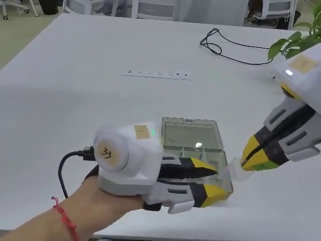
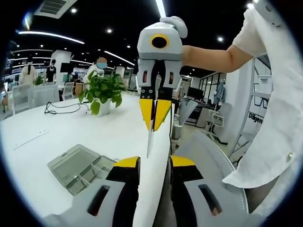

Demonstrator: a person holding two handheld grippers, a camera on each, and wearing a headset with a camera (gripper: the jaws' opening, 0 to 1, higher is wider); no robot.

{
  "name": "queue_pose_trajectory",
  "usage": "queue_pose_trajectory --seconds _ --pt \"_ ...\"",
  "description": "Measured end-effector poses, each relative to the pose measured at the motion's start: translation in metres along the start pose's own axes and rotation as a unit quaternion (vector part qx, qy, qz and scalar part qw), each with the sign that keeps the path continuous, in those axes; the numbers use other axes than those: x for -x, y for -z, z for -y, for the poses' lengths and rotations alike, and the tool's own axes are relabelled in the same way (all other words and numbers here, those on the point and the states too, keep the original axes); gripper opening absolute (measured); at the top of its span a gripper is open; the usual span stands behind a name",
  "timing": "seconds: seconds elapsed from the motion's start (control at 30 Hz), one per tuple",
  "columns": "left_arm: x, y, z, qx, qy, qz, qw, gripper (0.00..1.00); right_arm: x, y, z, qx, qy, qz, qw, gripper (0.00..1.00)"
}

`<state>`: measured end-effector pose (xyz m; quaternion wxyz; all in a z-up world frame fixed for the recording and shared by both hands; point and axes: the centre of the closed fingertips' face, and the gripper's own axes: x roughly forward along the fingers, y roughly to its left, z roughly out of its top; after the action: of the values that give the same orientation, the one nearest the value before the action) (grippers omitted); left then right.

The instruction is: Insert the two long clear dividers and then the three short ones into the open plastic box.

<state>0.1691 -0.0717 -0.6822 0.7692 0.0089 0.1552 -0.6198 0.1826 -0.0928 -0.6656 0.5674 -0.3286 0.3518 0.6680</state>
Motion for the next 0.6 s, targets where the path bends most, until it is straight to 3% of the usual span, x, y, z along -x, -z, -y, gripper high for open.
queue_pose_trajectory --seconds 0.27,0.37,0.6 --pt "0.013 0.010 -0.014 -0.003 -0.020 -0.018 0.9996 0.39 -0.002 0.013 0.020 -0.003 0.026 -0.017 0.9995 0.03" --pt "0.019 0.016 -0.019 -0.006 -0.028 -0.030 0.9991 0.44 -0.005 0.020 0.034 -0.007 0.036 -0.021 0.9991 0.03" --pt "0.029 0.025 -0.029 -0.001 -0.040 -0.040 0.9984 0.57 -0.014 0.028 0.048 -0.011 0.051 -0.032 0.9982 0.03"
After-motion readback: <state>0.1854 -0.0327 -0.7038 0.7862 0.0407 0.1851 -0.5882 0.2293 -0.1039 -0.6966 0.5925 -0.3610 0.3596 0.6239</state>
